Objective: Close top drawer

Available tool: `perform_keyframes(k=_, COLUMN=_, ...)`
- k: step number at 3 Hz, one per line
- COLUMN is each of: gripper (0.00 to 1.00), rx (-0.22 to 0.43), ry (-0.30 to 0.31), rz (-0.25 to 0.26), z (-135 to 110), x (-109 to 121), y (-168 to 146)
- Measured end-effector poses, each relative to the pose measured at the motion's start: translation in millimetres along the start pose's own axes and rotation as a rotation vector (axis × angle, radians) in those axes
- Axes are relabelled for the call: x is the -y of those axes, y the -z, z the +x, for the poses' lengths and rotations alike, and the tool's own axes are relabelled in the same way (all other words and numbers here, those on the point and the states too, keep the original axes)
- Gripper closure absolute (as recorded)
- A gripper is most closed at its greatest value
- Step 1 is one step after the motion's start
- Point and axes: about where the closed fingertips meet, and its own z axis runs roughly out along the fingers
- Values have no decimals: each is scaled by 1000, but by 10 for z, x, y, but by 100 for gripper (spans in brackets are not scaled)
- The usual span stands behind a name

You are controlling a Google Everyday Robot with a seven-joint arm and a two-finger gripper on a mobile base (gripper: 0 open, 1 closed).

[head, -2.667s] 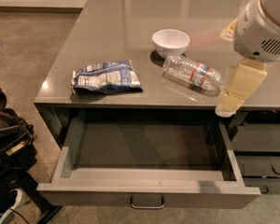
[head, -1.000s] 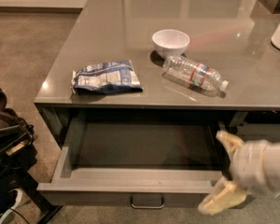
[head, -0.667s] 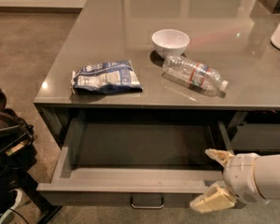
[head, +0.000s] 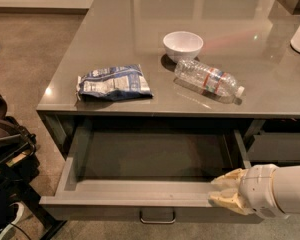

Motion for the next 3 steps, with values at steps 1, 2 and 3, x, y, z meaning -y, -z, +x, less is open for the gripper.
perform_keyframes(k=1, gripper=88, rx=0, ry=0, rz=0, z=0, x=0, y=0)
perform_keyframes(k=2, gripper=100, rx=8, ry=-1, rz=11, z=79, x=-159, y=-66)
perform_keyframes(k=3, gripper=100, rx=1, ry=-74, rz=12, z=373, x=-416, y=-150)
